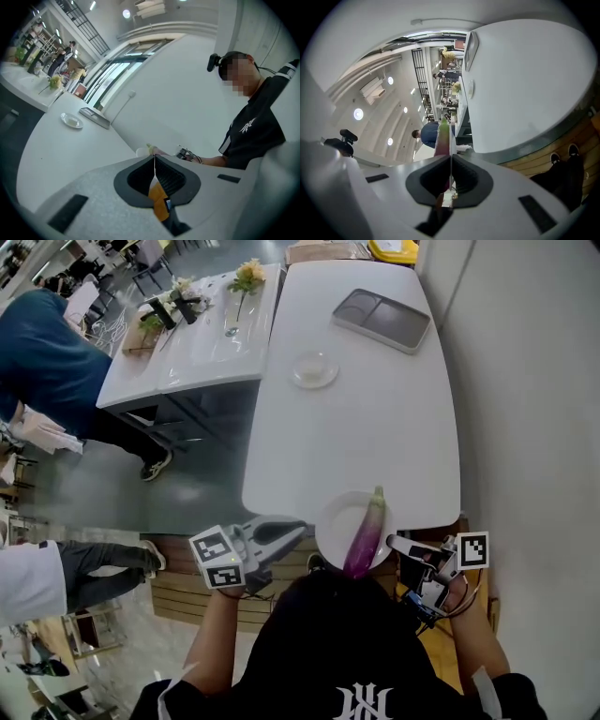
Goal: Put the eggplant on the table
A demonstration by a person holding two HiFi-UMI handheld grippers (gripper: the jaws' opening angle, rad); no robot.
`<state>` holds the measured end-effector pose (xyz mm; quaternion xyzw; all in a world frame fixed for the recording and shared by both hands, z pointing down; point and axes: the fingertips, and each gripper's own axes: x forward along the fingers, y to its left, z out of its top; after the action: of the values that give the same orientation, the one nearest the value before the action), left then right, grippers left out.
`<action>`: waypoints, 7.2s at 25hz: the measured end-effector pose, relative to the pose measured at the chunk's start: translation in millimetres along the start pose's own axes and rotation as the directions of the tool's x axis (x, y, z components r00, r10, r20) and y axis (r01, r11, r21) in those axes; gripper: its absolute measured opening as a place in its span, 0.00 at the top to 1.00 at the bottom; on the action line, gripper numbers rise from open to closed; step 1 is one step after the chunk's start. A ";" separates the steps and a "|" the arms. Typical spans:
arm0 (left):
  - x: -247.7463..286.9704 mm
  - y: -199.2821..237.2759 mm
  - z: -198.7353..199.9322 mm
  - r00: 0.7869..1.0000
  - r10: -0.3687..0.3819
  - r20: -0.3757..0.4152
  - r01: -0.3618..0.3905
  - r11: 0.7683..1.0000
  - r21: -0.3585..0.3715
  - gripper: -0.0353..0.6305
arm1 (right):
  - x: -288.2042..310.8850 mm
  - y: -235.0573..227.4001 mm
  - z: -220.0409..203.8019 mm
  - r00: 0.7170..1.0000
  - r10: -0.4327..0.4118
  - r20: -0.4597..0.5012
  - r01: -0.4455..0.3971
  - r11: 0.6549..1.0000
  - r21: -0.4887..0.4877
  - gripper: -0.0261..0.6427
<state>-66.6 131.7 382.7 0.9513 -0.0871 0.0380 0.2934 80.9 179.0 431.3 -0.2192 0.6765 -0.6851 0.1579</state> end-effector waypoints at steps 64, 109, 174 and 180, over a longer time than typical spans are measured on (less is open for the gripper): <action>10.5 78.7 42.7 0.993 -0.061 -0.104 0.038 0.976 -0.212 0.75 | 47.4 37.6 70.3 0.996 -0.001 0.086 0.006 0.999 -0.053 0.94; 107.6 195.6 32.7 0.988 0.053 -0.143 -0.114 0.882 -0.458 0.83 | 83.8 -38.3 215.0 0.990 -0.042 -0.137 0.041 0.999 -0.009 0.94; 86.2 292.6 -39.1 0.826 0.275 -0.492 -0.471 0.816 -0.335 0.83 | 158.1 -147.7 243.9 0.894 -0.420 -0.155 0.382 0.896 -0.224 0.94; 86.2 293.8 -40.4 0.793 0.310 -0.524 -0.510 0.808 -0.293 0.83 | 158.8 -148.1 244.0 0.864 -0.483 -0.143 0.422 0.849 -0.316 0.94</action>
<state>-38.0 -96.6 588.7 0.7859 -0.2319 0.3025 0.4869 82.6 -106.6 589.8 -0.3168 0.7066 -0.6221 -0.1157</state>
